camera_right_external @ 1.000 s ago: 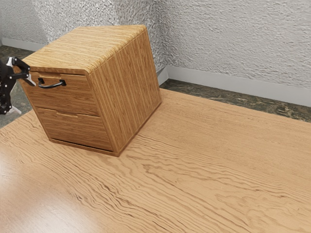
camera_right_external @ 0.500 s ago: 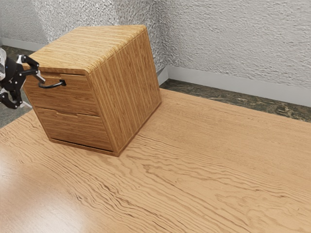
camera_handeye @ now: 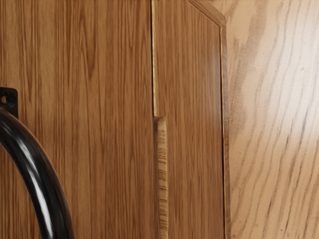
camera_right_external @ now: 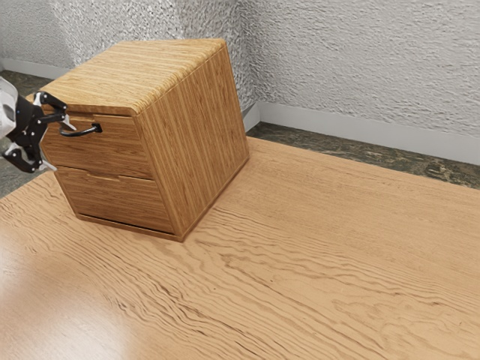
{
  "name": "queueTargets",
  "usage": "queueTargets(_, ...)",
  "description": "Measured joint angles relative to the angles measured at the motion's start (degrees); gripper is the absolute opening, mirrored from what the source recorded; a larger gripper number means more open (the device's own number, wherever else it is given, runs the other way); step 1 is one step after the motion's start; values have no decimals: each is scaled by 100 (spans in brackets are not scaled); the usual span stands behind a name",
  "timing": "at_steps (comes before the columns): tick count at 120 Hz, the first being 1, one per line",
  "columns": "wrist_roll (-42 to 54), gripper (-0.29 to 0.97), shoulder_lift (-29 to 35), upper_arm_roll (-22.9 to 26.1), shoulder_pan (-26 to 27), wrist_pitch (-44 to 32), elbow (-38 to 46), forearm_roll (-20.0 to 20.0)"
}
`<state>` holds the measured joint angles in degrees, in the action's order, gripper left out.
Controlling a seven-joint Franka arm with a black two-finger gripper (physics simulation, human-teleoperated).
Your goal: Pull the drawer handle with one arm to open the drawer
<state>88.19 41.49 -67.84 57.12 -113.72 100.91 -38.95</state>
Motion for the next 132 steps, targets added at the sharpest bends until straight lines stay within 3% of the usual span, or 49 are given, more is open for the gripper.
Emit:
queueTargets(52,87,68,-25,-7,-238,-88,135,211)
queueTargets(74,111,63,-25,308,-695,-94,360,338)
queueTargets(106,142,69,-12,638,-1246,-115,714,522)
queueTargets(132,163,64,26,1035,-1802,-156,1019,647)
